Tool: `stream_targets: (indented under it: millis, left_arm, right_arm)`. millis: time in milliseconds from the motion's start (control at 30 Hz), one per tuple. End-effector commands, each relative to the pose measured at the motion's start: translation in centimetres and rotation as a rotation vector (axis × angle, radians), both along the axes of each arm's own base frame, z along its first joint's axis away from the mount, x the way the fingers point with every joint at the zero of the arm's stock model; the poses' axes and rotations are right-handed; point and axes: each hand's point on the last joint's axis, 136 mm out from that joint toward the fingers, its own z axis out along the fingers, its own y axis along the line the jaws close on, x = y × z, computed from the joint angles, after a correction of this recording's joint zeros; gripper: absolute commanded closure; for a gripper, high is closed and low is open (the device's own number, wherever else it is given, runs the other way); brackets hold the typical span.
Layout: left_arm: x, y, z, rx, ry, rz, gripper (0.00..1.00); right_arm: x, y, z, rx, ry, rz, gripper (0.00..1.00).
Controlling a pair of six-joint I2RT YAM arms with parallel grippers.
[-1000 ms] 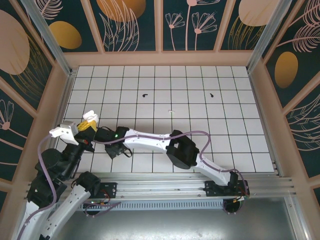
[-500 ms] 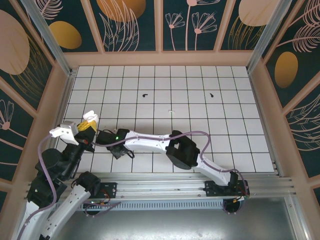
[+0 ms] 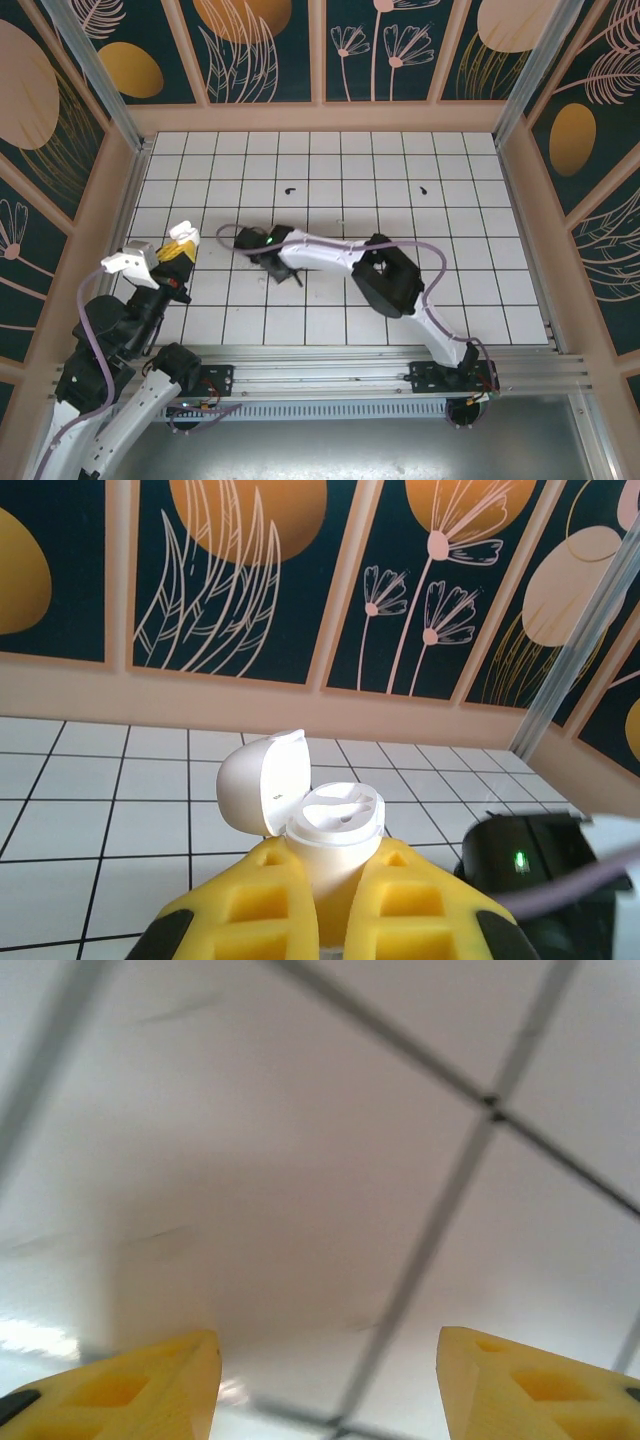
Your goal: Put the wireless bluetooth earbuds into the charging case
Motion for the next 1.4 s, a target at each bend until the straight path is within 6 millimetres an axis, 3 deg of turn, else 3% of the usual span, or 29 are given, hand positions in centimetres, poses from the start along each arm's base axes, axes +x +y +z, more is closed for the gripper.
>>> stream_targets:
  millis: [0, 200, 367, 500, 900, 1367]
  left_arm:
    - [0.1, -0.5, 0.4, -0.029, -0.012, -0.020, 1.00]
    - [0.4, -0.8, 0.0, -0.028, -0.009, -0.028, 1.00]
    - [0.8, -1.5, -1.2, -0.031, 0.019, -0.052, 1.00]
    - [0.8, -1.9, -1.6, -0.046, 0.033, -0.070, 1.00]
    - [0.6, -2.0, -1.8, -0.052, 0.041, -0.081, 1.00]
    - [0.8, -2.3, -2.3, -0.052, 0.055, -0.091, 1.00]
  right_arm:
    - [0.2, -0.8, 3.9, 0.078, -0.036, -0.031, 0.41]
    - [-3.3, 1.5, 3.5, 0.312, 0.119, -0.072, 0.45]
    - [-7.0, 5.8, 3.1, 0.473, 0.241, -0.044, 0.49]
    - [-8.2, 8.3, 2.3, 0.535, 0.313, -0.040, 0.54]
    - [-7.9, 9.9, 0.3, 0.520, 0.360, -0.090, 0.69]
    - [-6.7, 9.6, -0.5, 0.411, 0.292, -0.140, 0.72]
